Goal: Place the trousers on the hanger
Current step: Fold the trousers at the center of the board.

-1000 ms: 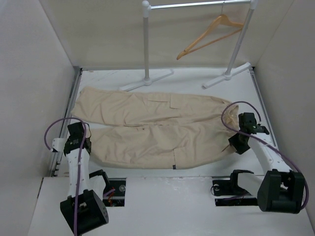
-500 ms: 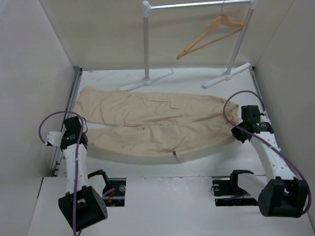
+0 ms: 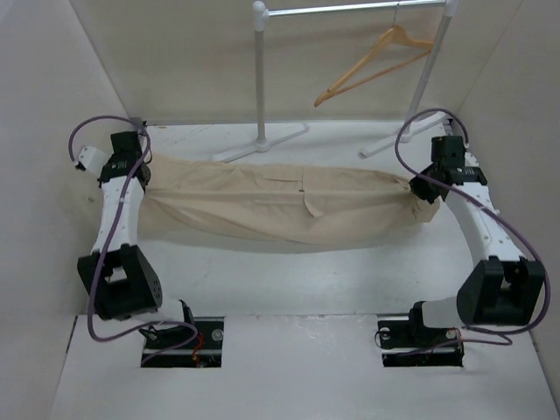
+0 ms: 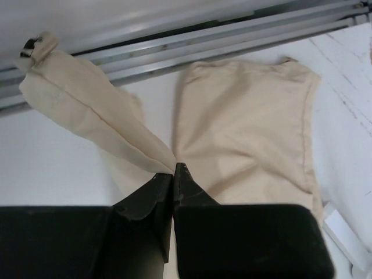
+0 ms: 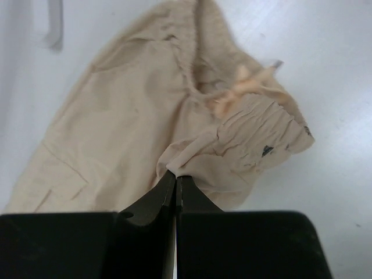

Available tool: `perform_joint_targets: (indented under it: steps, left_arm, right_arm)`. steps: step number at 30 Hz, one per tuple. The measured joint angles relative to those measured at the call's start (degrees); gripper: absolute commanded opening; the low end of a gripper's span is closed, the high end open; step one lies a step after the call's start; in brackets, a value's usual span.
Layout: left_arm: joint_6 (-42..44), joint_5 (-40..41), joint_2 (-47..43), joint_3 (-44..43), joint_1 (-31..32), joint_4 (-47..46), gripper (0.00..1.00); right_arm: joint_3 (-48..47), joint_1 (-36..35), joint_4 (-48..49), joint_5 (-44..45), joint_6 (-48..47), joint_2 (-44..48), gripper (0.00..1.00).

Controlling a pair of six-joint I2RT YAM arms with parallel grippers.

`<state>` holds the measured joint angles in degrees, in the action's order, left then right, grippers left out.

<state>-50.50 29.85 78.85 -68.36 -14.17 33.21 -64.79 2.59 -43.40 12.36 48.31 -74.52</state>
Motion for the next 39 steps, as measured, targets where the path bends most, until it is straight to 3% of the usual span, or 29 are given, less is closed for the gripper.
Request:
perform_joint_targets:
  steps: [11,13,18,21,23,29,33,39]
  left_arm:
    - [10.5,0.7,34.1,-32.5,4.7,-2.4,0.04]
    - [12.4,0.6,40.1,-38.7,5.5,-2.5,0.11]
    - [16.9,0.5,49.2,-46.9,6.0,-2.6,0.5]
    - [17.9,-0.1,49.1,-46.6,5.7,-2.3,0.54]
    - [18.1,-0.8,45.7,-41.8,5.7,-3.7,0.55]
    - [15.0,-2.5,25.9,-14.8,9.0,-7.5,0.56]
    - [12.1,-6.1,26.0,-11.9,11.0,-10.4,0.56]
    - [9.9,-9.4,33.7,-11.8,6.7,-14.2,0.56]
  right_arm:
    - [-29.7,0.5,1.8,-5.1,-2.1,-31.8,0.03]
    - [-35.4,1.0,1.4,-5.3,-2.3,-37.5,0.13]
    - [-44.9,2.4,1.4,-4.6,-1.9,-48.1,0.56]
    - [-46.5,3.1,1.3,-4.9,-2.3,-49.7,0.67]
    - [-43.6,3.1,2.4,-4.3,-2.8,-47.4,0.71]
    - [-13.5,3.6,10.7,-2.9,-1.6,-23.4,0.76]
    - [-1.5,7.6,16.0,-3.8,0.2,-15.3,0.79]
    - [2.8,13.6,21.9,-8.8,1.8,-21.0,0.79]
